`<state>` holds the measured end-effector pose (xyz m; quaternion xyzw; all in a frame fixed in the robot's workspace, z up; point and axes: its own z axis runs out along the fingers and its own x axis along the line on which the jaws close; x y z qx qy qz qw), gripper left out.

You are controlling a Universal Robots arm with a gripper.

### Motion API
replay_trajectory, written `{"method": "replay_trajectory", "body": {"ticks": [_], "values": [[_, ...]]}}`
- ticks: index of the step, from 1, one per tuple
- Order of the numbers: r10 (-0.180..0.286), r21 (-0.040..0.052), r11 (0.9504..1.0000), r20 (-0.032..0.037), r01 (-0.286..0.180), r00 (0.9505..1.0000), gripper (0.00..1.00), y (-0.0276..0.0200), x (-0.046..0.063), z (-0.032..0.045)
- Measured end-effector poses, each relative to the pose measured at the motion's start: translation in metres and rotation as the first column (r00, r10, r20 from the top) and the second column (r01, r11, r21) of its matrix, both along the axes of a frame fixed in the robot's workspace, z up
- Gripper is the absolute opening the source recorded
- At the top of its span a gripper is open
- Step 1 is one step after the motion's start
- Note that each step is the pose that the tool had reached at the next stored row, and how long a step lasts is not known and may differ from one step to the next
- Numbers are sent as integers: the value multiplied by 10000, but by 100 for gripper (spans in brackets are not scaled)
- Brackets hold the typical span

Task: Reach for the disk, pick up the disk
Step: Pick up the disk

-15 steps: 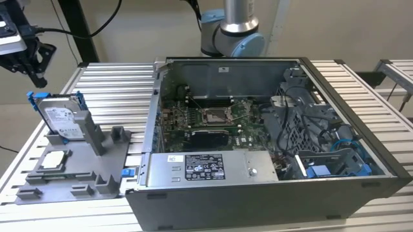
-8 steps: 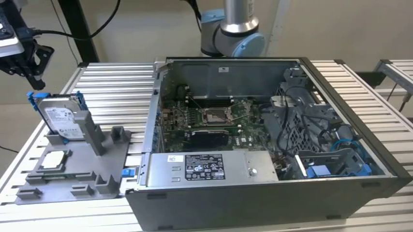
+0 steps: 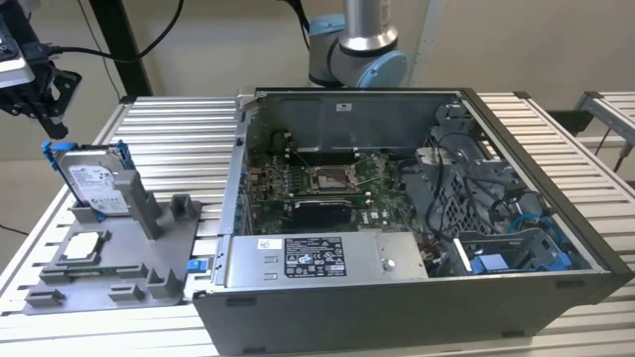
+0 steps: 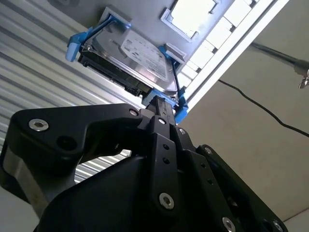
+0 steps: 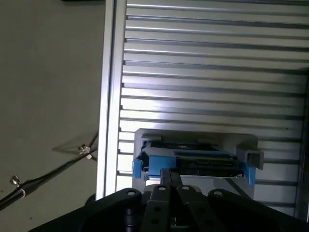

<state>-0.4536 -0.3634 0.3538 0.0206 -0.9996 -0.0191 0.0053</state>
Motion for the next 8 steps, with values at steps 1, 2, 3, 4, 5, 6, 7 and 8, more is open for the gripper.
{"method": "replay_trajectory", "body": {"ticks": [1,2,3,4,5,6,7,8], "values": [[5,0,10000,0,-5,10000,0,0,0,0],[13,0,10000,0,-13,10000,0,0,0,0],[24,0,10000,0,-24,10000,0,0,0,0],[38,0,10000,0,-38,10000,0,0,0,0],[52,0,10000,0,-52,10000,0,0,0,0],[69,0,10000,0,-69,10000,0,0,0,0],[90,0,10000,-1,-90,10000,0,0,0,0],[116,0,9999,0,-116,9999,0,0,0,0]]}}
